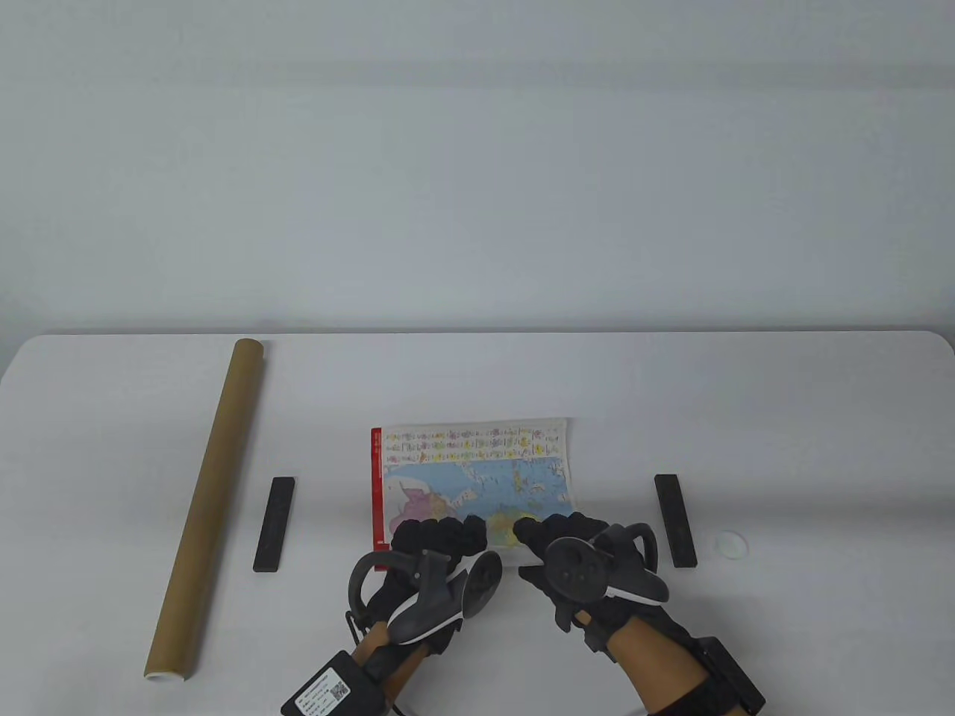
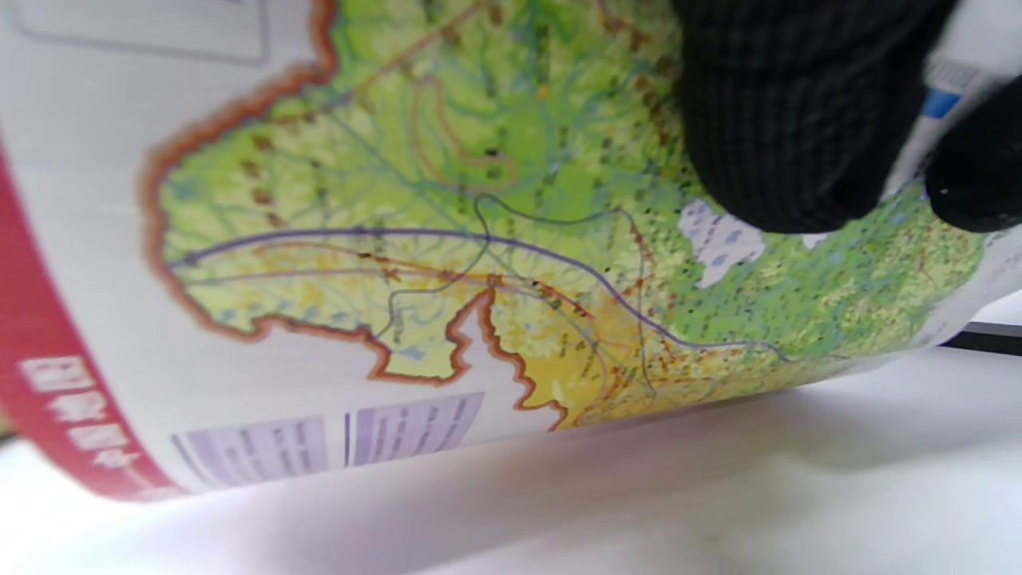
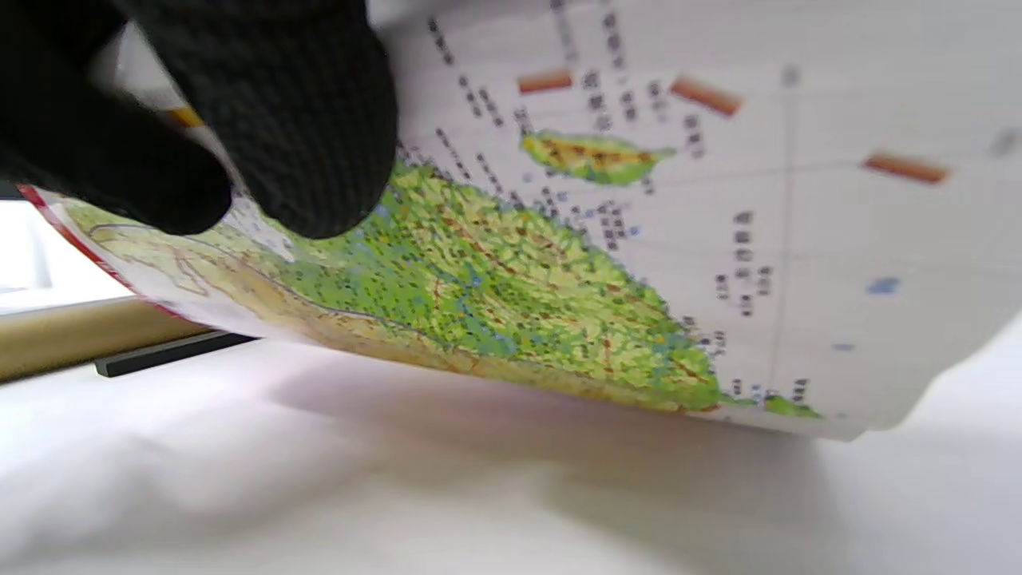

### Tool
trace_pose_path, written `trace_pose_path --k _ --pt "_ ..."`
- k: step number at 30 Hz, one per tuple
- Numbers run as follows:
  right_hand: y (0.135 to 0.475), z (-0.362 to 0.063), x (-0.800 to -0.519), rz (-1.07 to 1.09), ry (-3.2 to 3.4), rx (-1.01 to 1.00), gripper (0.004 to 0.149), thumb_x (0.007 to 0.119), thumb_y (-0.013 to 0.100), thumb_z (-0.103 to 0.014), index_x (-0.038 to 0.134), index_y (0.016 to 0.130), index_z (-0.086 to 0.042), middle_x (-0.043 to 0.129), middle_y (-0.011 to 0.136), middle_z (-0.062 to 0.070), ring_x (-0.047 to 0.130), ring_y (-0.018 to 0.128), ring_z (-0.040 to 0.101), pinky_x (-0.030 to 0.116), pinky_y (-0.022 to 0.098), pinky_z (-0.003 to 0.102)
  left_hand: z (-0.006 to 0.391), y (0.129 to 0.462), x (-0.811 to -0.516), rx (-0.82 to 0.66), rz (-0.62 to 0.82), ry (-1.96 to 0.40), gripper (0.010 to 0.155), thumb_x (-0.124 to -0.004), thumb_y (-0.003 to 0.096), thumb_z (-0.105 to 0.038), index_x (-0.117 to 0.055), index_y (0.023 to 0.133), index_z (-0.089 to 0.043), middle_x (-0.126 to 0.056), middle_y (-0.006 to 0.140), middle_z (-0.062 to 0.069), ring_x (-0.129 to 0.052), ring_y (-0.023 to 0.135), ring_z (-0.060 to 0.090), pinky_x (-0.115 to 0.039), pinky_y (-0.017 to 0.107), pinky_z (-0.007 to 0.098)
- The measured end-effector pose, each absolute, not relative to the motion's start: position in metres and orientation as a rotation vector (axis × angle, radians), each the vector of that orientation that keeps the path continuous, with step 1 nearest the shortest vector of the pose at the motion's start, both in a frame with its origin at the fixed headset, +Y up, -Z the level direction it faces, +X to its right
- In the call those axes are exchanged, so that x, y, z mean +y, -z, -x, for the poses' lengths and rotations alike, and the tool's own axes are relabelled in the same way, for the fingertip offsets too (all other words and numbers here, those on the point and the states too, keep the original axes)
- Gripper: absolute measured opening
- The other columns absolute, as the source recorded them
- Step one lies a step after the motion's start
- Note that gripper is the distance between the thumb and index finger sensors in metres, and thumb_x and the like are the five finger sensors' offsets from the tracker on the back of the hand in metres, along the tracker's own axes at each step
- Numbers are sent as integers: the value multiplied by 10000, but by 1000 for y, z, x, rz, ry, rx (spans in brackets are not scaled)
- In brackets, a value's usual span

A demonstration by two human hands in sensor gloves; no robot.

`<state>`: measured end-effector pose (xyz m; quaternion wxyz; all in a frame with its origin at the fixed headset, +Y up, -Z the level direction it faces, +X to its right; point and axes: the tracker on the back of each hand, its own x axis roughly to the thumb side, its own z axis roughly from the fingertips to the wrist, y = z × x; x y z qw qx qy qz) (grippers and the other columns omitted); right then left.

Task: Roll up map and store in mailing tube

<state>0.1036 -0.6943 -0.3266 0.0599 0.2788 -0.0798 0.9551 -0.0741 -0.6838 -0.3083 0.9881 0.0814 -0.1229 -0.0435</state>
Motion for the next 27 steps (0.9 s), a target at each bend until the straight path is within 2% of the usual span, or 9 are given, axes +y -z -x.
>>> trace_pose_path --k 5,6,7,8,13,18,22,23,27 --pt "315 -95 -689 -928 -2992 -427 702 910 474 -386 659 1063 -100 801 822 116 854 720 405 603 608 682 86 320 -690 -209 20 -96 587 -891 298 -675 -831 806 -387 -923 472 -115 -997 373 82 -820 587 359" --pt "313 -93 -688 -934 -3019 -459 709 908 481 -378 639 1076 -101 796 836 109 855 738 393 611 620 672 90 323 -692 -202 64 -146 573 -888 303 -677 -838 797 -392 -924 466 -113 -997 366 83 -822 583 358" --pt "312 -92 -687 -953 -3036 -474 700 936 506 -304 629 1096 -84 795 865 91 879 778 326 677 679 578 93 326 -694 -197 120 -201 550 -892 306 -676 -856 779 -398 -927 458 -109 -997 359 86 -824 578 360" --pt "310 -91 -688 -962 -3055 -500 729 909 487 -370 605 1096 -111 772 879 119 830 787 411 590 634 683 96 329 -695 -183 187 -265 533 -898 312 -675 -867 768 -401 -929 456 -105 -997 358 88 -824 577 360" --pt "310 -89 -689 -985 -3103 -536 730 919 471 -395 622 1082 -127 799 788 66 858 700 353 615 637 653 99 333 -700 -187 320 -362 499 -903 339 -654 -884 765 -395 -930 462 -85 -992 369 110 -809 588 375" --pt "314 -89 -690 -939 -3114 -479 626 923 461 -402 746 987 -113 864 601 5 925 490 262 745 544 570 90 326 -696 -206 219 -247 530 -884 338 -659 -880 794 -389 -927 613 -60 -996 539 176 -755 659 422" --pt "321 -94 -692 -866 -3062 -353 570 928 470 -384 799 946 -100 877 546 -3 939 439 241 782 511 548 78 314 -689 -221 63 -70 604 -847 351 -677 -801 886 -398 -895 750 -55 -976 670 202 -725 695 436" --pt "323 -96 -692 -840 -3045 -319 575 910 462 -420 805 935 -109 875 538 -3 930 427 266 755 486 589 76 311 -687 -222 22 -36 625 -842 355 -675 -770 912 -401 -876 788 -55 -964 704 208 -717 704 439" --pt "332 -104 -693 -737 -2942 -184 540 918 473 -393 832 915 -94 881 524 4 939 410 253 779 478 565 67 301 -682 -228 -125 56 646 -852 374 -616 -684 965 -419 -778 911 -66 -903 823 206 -686 736 461"
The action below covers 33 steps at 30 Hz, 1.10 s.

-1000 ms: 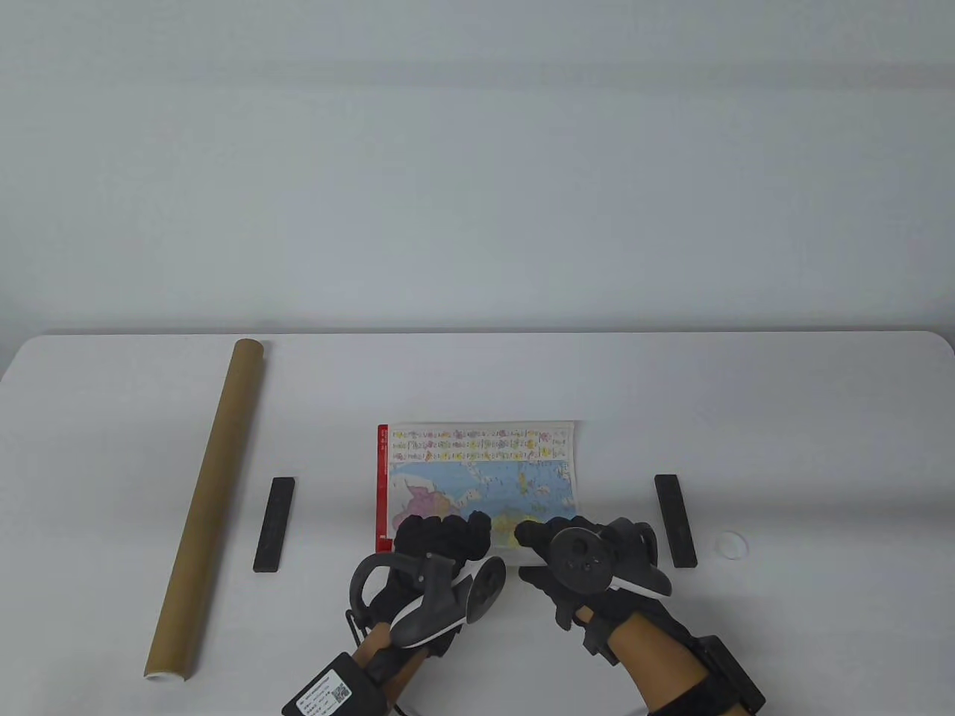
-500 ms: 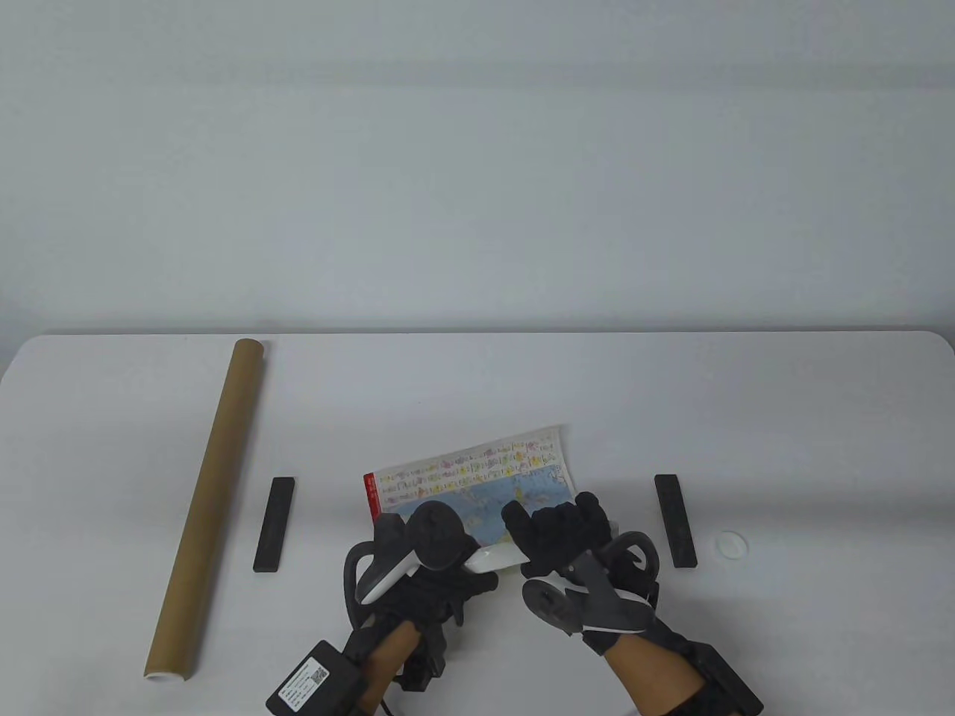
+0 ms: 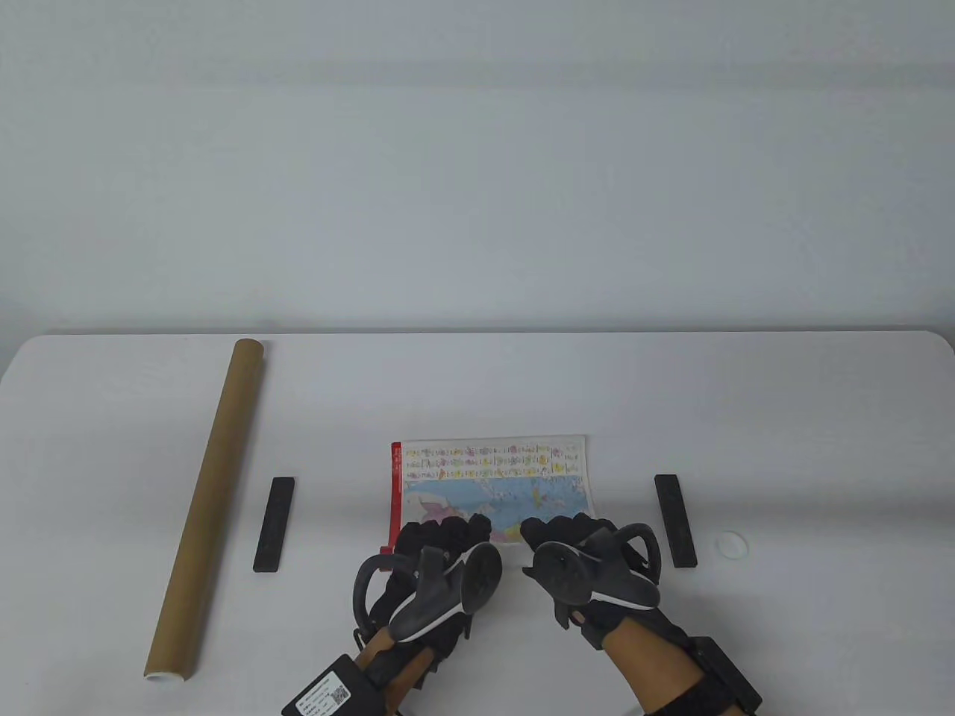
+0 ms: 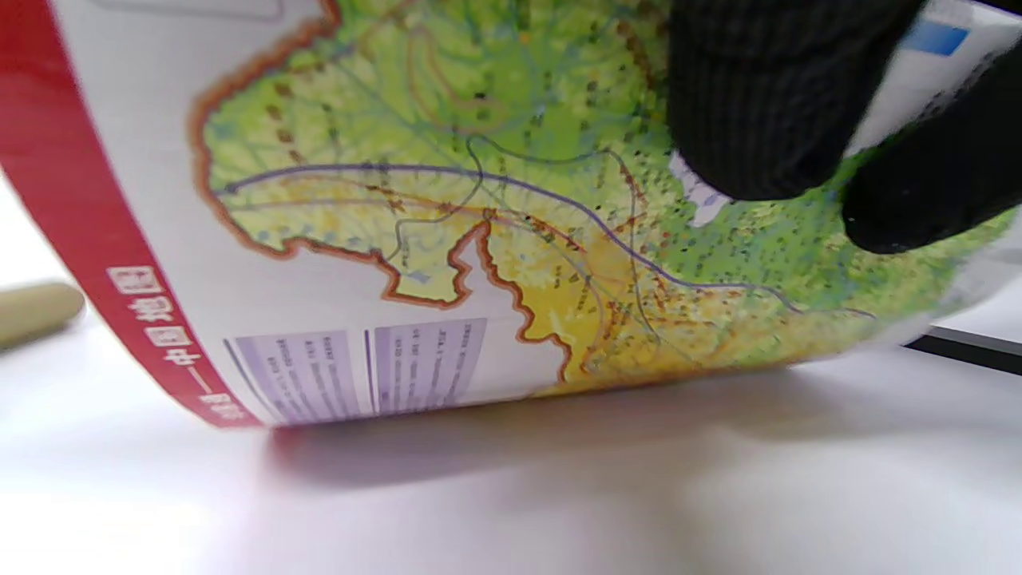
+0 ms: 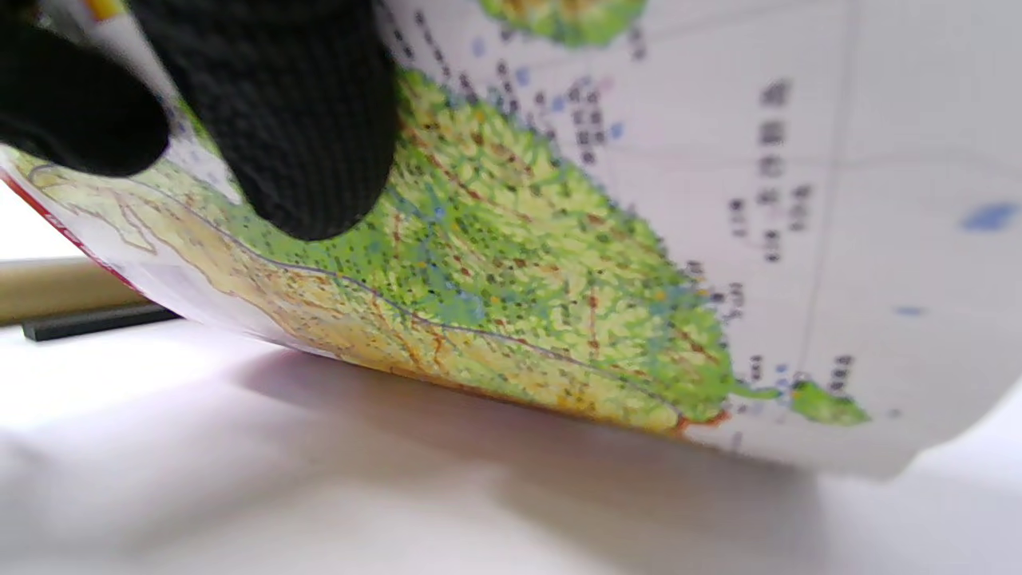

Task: Roll up map and store in mailing tube

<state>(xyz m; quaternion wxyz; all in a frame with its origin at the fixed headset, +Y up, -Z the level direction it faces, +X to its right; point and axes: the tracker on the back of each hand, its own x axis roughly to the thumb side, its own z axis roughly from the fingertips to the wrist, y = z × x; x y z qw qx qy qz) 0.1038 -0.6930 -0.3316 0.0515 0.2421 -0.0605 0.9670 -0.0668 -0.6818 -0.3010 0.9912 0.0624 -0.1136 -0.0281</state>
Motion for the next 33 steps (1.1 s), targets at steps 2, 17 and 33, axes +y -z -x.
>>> trace_pose_path --k 2,17,33 --pt "335 -108 -694 -710 -2890 -118 533 914 472 -397 838 906 -97 881 519 5 937 405 260 773 469 575 64 298 -681 -244 -186 73 645 -859 371 -596 -676 965 -420 -762 912 -67 -890 826 200 -664 747 464" --pt "321 -97 -689 -844 -2995 -305 623 894 481 -420 786 999 -90 777 840 173 823 721 476 600 569 698 73 308 -685 -226 -102 3 537 -838 304 -674 -881 764 -401 -910 632 -64 -1015 501 113 -815 590 368" --pt "312 -88 -686 -888 -3139 -506 575 911 469 -417 798 944 -113 883 692 65 948 556 314 745 529 586 87 321 -694 -208 96 -242 569 -875 317 -664 -875 802 -367 -938 629 -46 -1029 524 149 -802 612 382"
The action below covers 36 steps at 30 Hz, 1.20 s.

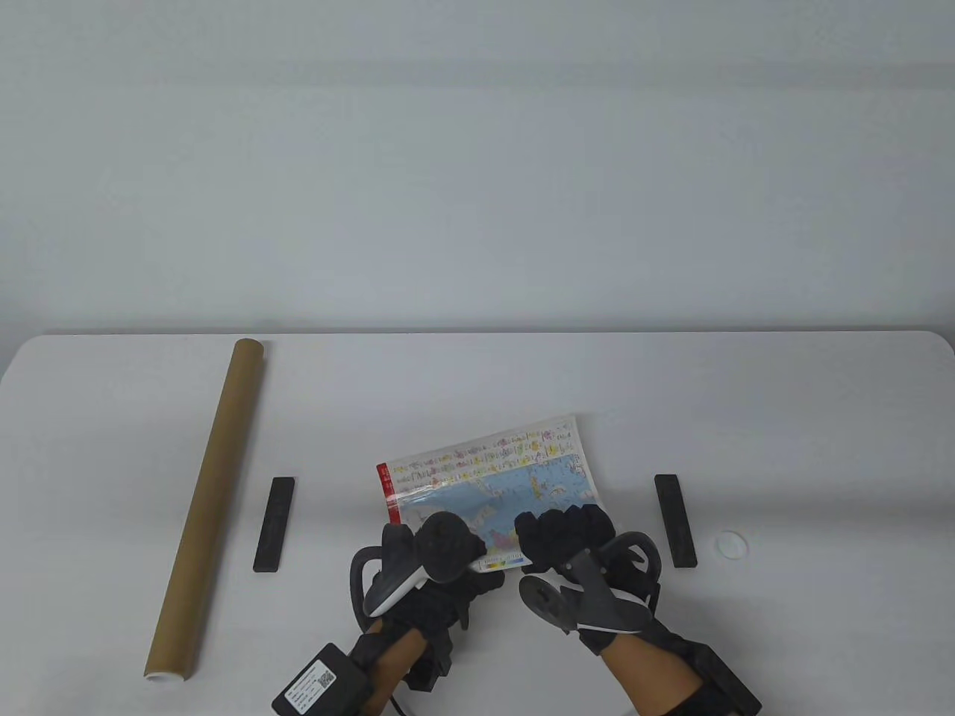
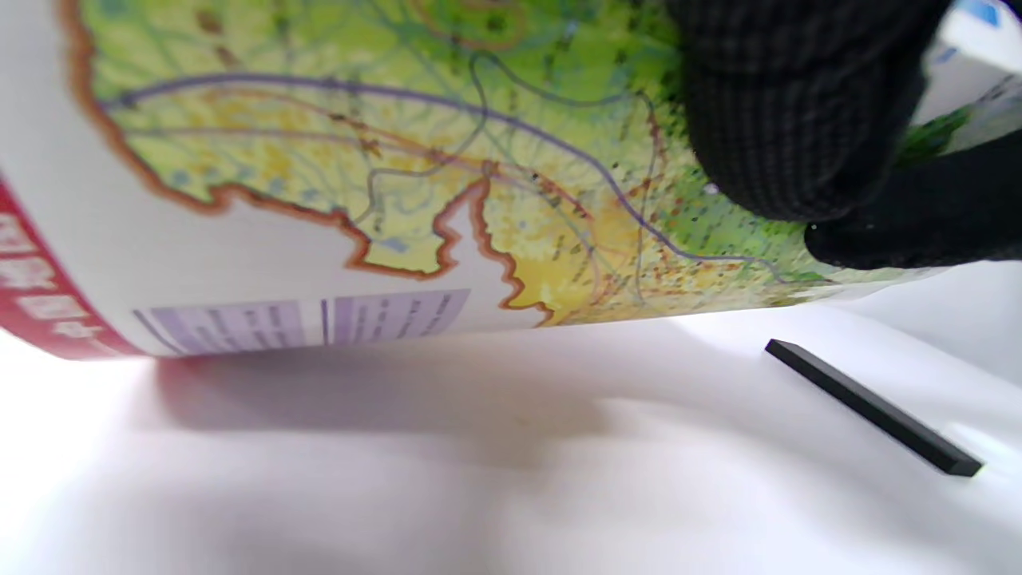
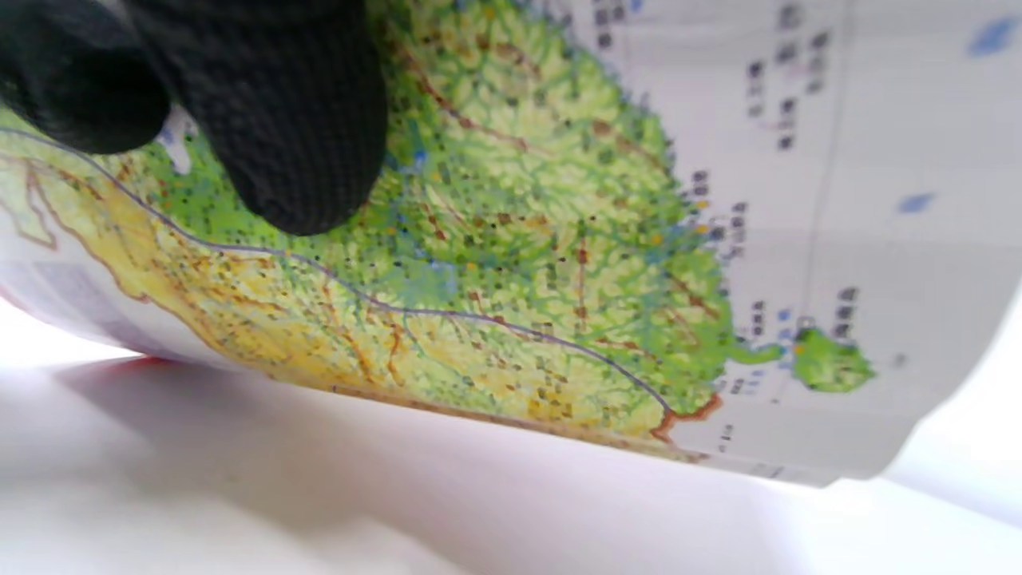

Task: Roll up map and store in mailing tube

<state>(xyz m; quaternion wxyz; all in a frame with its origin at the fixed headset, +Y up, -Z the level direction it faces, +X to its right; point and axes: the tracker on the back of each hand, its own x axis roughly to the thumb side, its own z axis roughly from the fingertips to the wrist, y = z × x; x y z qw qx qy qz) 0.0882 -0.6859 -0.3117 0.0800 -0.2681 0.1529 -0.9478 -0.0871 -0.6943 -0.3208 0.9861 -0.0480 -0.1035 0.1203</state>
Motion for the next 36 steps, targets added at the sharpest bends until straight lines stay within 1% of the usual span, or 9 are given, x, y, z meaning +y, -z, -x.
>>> trace_pose_path --k 8,9,10,11,12,17,28,32,36 --pt "327 -102 -688 730 3109 229 548 905 458 -445 842 881 -102 904 624 57 970 471 298 775 453 583 65 298 -683 -251 -201 111 692 -870 358 -619 -642 983 -427 -842 848 -72 -947 783 187 -698 729 442" --pt "329 -105 -689 746 3159 202 533 918 462 -421 848 879 -96 908 622 54 976 472 284 790 462 561 64 297 -682 -257 -236 129 702 -877 350 -619 -637 982 -429 -843 830 -78 -947 764 178 -695 730 440" --pt "331 -107 -689 758 3187 169 563 886 445 -483 845 870 -116 903 616 62 959 463 328 744 435 622 64 296 -682 -261 -251 141 710 -887 338 -622 -641 976 -430 -845 804 -82 -949 733 169 -693 727 435" --pt "333 -109 -691 774 3238 93 528 919 464 -420 850 877 -98 907 622 55 974 477 286 781 468 566 63 296 -681 -268 -268 158 716 -892 323 -633 -652 967 -431 -853 780 -88 -950 707 160 -699 719 426" --pt "334 -110 -694 790 3275 62 525 922 465 -412 852 876 -93 905 623 61 969 482 296 770 472 574 63 295 -681 -273 -281 172 712 -896 313 -638 -670 955 -430 -864 753 -90 -960 672 152 -709 707 417" --pt "332 -108 -693 819 3234 111 547 923 475 -399 828 913 -85 893 660 71 957 537 308 750 514 578 65 298 -682 -257 -274 157 668 -898 287 -660 -753 890 -413 -918 609 -104 -999 503 108 -775 638 375" --pt "311 -90 -687 864 2892 416 723 910 481 -391 641 1079 -86 777 877 143 835 769 434 584 611 700 89 321 -692 -186 40 -122 612 -898 281 -680 -827 817 -392 -940 504 -110 -1011 395 82 -820 583 351" --pt "308 -87 -685 867 2824 482 741 913 476 -394 622 1091 -101 788 853 118 845 744 410 587 622 687 99 330 -700 -168 219 -304 585 -904 296 -669 -845 805 -388 -944 496 -98 -1009 394 95 -815 583 358" --pt "308 -86 -686 858 2800 464 698 912 466 -415 679 1050 -113 829 763 73 883 641 353 660 593 625 101 333 -703 -189 286 -334 535 -901 310 -668 -870 770 -398 -943 495 -93 -1006 401 101 -808 590 362"
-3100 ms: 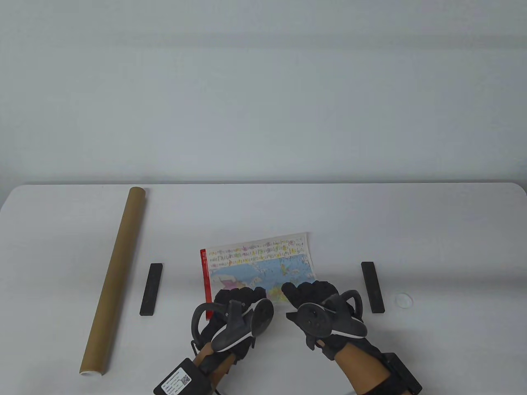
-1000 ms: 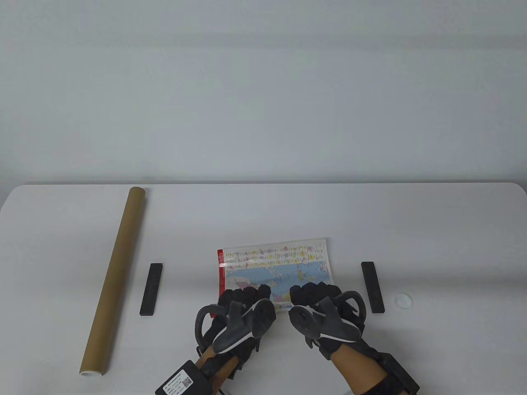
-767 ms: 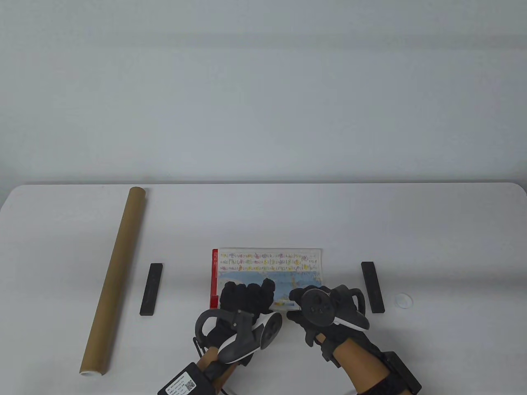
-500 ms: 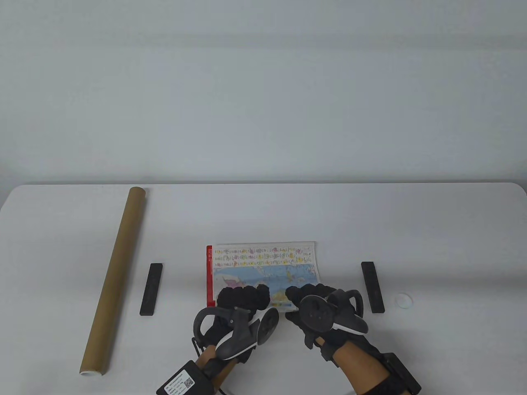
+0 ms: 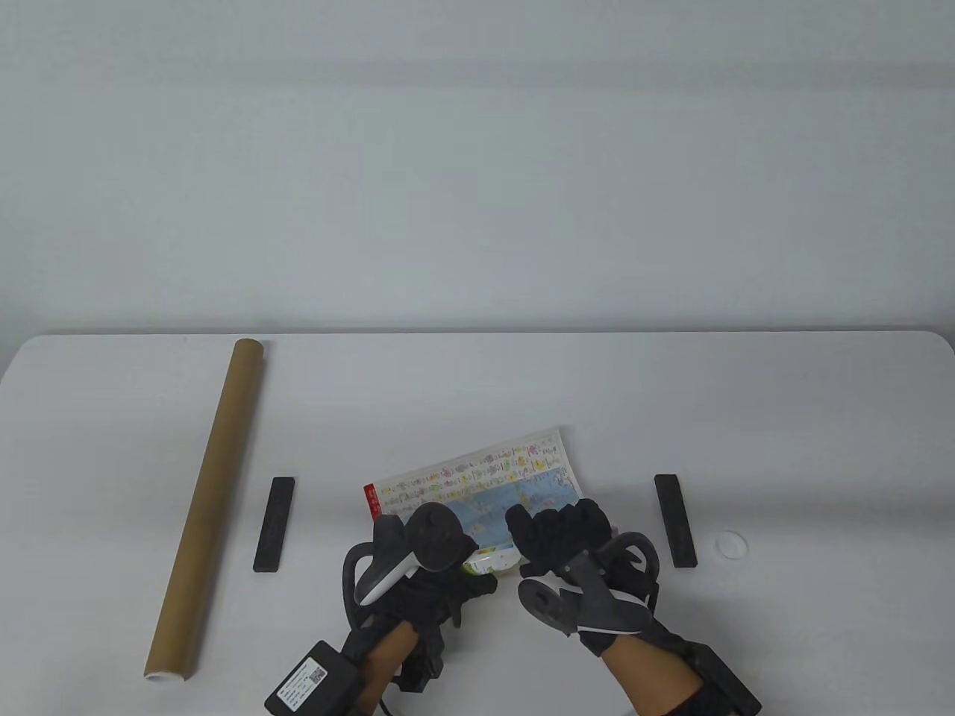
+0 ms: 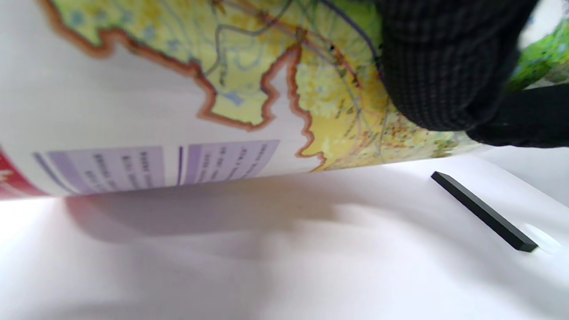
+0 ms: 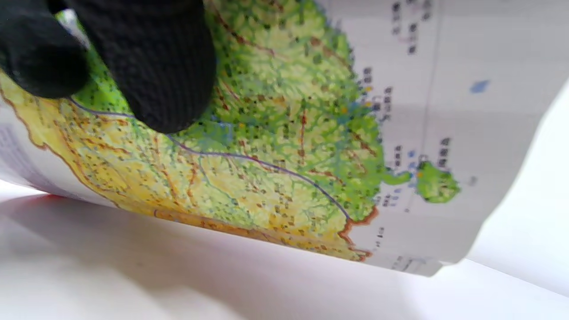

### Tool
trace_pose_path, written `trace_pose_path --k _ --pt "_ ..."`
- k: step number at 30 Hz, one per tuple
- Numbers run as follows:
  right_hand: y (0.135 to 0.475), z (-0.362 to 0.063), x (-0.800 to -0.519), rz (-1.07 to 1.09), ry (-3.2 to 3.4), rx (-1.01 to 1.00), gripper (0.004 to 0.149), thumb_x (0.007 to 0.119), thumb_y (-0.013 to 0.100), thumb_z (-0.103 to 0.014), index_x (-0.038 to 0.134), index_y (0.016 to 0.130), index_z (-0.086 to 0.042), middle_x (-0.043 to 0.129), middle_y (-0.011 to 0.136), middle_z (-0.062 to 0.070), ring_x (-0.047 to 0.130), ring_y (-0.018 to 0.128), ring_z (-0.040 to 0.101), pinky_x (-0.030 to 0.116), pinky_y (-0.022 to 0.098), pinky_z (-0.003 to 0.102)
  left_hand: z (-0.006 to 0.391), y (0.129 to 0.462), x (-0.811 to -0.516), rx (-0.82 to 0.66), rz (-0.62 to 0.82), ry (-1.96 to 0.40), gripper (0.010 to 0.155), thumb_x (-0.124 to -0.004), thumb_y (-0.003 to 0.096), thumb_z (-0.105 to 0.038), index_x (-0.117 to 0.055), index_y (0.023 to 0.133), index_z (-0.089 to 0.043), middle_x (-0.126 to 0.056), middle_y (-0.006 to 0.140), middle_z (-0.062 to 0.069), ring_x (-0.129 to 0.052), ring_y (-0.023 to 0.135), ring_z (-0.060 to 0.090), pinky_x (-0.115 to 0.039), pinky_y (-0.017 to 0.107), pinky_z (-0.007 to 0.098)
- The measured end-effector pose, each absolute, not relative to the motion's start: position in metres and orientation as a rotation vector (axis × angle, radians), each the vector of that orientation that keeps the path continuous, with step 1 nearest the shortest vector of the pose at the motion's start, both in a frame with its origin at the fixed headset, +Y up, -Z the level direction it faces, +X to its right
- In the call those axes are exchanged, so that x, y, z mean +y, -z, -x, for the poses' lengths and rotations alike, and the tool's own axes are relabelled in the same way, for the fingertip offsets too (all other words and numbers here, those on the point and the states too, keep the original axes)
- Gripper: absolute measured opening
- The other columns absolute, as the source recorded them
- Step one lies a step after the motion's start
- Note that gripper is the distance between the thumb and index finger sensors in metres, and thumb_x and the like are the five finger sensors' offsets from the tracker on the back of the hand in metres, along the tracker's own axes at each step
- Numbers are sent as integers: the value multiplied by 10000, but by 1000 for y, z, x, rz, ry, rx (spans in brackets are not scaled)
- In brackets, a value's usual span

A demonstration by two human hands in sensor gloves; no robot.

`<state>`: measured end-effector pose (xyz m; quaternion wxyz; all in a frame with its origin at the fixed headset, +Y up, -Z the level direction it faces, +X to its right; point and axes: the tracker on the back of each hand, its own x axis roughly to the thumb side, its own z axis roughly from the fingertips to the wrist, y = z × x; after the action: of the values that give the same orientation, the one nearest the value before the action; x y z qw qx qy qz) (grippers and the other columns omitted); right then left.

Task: Roll up map and store in mailing tube

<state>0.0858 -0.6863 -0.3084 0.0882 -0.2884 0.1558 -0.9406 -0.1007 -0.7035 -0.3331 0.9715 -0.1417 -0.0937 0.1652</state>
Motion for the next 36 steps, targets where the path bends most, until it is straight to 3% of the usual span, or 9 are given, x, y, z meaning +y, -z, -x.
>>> trace_pose_path --k 5,10,13,17,20,23,28,36 --pt "314 -87 -689 836 2838 393 622 927 455 -416 768 969 -105 880 625 18 937 493 266 763 515 555 92 326 -700 -214 159 -208 553 -894 315 -667 -868 793 -390 -943 589 -68 -1010 516 151 -773 642 399" --pt "321 -94 -690 794 2943 297 574 928 456 -428 823 913 -97 899 550 -1 950 416 247 790 461 548 78 313 -692 -234 19 -16 661 -838 353 -683 -728 944 -407 -860 839 -56 -946 766 215 -704 717 444" --pt "327 -100 -690 762 3045 219 567 928 460 -424 831 907 -90 902 540 -3 954 404 238 800 450 539 69 304 -688 -258 -101 44 677 -846 369 -645 -656 980 -425 -796 914 -60 -891 848 223 -676 738 452" --pt "334 -109 -693 792 3236 46 563 928 460 -423 838 898 -81 904 530 3 953 391 246 795 436 549 65 297 -685 -290 -230 103 684 -853 343 -640 -667 966 -427 -781 909 -71 -868 854 206 -644 756 455" --pt "337 -112 -696 852 3327 -73 548 935 464 -404 847 892 -73 907 527 9 955 389 248 797 436 542 65 295 -684 -299 -307 152 688 -857 294 -670 -714 922 -427 -802 830 -74 -888 764 176 -659 736 430" --pt "336 -110 -696 869 3310 -67 549 925 471 -413 844 900 -80 909 549 25 955 413 271 781 443 562 65 296 -684 -281 -309 179 658 -850 268 -693 -764 866 -432 -834 753 -88 -925 668 138 -711 695 399" --pt "326 -103 -690 854 3148 171 593 912 478 -428 819 949 -81 905 632 70 951 497 320 749 493 591 69 301 -685 -248 -240 116 589 -849 263 -703 -849 777 -415 -898 638 -92 -985 539 105 -790 617 365" --pt "311 -89 -686 881 2920 409 676 912 474 -422 736 1038 -95 766 847 156 826 716 429 608 594 677 83 314 -688 -208 -36 -59 536 -870 280 -696 -904 728 -405 -938 587 -80 -1019 488 112 -820 579 354"
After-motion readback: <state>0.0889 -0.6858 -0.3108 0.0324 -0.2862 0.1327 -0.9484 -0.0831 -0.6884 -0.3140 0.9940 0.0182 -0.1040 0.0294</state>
